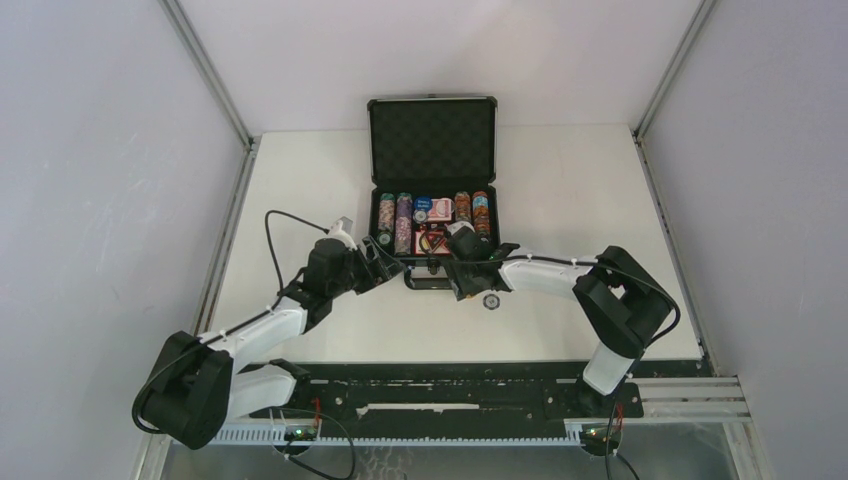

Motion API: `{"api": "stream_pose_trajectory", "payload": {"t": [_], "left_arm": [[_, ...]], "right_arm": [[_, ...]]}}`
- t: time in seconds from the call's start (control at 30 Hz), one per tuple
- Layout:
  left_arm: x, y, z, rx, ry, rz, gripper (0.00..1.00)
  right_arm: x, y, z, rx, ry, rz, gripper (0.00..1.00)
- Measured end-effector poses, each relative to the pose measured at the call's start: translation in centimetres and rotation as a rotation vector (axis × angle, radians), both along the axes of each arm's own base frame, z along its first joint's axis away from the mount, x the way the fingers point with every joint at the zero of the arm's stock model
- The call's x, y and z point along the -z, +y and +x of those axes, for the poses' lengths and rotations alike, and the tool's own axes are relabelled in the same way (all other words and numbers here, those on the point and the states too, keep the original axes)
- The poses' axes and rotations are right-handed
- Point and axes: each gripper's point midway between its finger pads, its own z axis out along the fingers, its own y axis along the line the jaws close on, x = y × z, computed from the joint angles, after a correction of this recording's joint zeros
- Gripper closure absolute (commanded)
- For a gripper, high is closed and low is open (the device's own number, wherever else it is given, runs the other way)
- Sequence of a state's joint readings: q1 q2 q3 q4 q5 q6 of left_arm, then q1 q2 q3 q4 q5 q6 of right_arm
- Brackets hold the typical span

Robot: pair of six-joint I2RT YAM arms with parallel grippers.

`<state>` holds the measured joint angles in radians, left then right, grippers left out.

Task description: Pack up texas hold em set

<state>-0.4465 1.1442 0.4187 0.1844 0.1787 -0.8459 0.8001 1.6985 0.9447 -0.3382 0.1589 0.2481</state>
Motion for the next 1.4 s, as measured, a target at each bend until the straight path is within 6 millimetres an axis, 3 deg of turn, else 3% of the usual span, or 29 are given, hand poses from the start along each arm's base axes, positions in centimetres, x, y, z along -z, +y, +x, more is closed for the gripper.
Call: {"api": "stream_pose_trajectory", "payload": {"t": [0.37, 1.4], "left_arm": [[0.0, 0.0, 0.0, 0.000, 0.000, 0.000, 0.23], [0.0, 0.0, 0.0, 0.000, 0.000, -0.001, 0.23]], "right_arm": [[0.0, 0.0, 0.1, 0.002, 0.000, 0.001, 0.49], [-2.8, -0.8, -1.7, 0.010, -0.004, 0.028, 0.50]]}}
